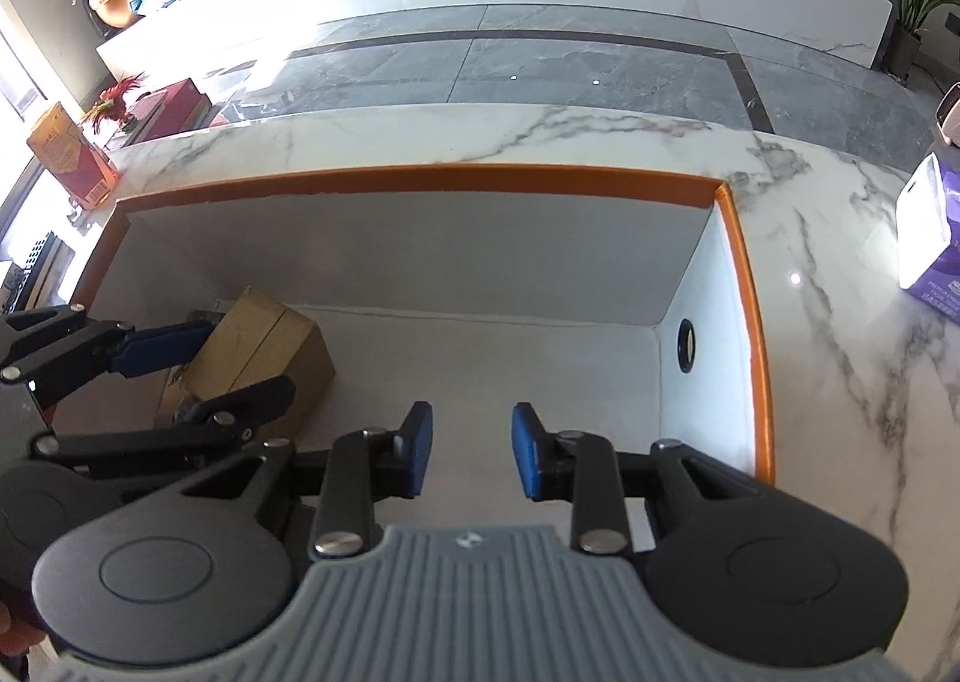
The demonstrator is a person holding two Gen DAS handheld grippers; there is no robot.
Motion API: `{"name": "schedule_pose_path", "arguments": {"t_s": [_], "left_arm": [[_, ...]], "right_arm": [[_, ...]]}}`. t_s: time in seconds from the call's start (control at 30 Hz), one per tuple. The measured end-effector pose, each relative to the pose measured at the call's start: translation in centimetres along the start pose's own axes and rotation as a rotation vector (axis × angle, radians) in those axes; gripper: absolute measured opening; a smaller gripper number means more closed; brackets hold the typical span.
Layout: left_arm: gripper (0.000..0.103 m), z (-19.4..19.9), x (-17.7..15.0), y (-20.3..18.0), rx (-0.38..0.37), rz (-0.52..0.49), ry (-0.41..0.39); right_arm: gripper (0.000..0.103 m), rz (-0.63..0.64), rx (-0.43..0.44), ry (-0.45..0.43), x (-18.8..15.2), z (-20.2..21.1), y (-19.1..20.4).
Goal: Organize objects
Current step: 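Lower the brown box into the orange box while the right gripper releases the picture card inside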
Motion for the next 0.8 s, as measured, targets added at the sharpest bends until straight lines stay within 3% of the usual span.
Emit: {"name": "schedule_pose_path", "arguments": {"t_s": [0.2, 0.3, 0.4, 0.57, 0.7, 0.8], "left_arm": [[0.052, -0.5, -0.6, -2.5, 0.015, -0.118, 0.017], [0.052, -0.5, -0.6, -3.0, -0.027, -0.116, 0.022], [0.052, -0.5, -0.7, -3.3, -0.021, -0.141, 0.026], [0.053, -0.2, -1.1, -3.6, -0.03, -0.14, 0.016], [0.054, 0.8, -1.3, -3.5, -0.125, -0.09, -0.007], [0.049, 1.5, -1.5, -3.4, -0.236, -0.031, -0.001]], "right_arm": [[0.025, -0.051, 0.102, -0.002, 0.8, 0.8, 1.0], [0.019, -0.071, 0.163, 0.011, 0.7, 0.7, 2.0], [0.015, -0.099, 0.217, 0.035, 0.6, -0.2, 2.7], [0.012, -0.132, 0.233, 0.067, 0.1, -1.3, 2.9], [0.011, -0.134, 0.223, 0.076, 0.0, -1.4, 2.4], [0.003, -0.125, 0.146, 0.099, -0.5, -2.2, 1.2]]}}
Point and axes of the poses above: each gripper's, at about its wrist camera, not at the fingertips, and z roughly against the way its jaws point, y to its left, x to its top, the point moved 8 cm from there along -z, roughly the way its jaws point, and after that the axes turned 3 degrees about -x, right-handed, at the moved point
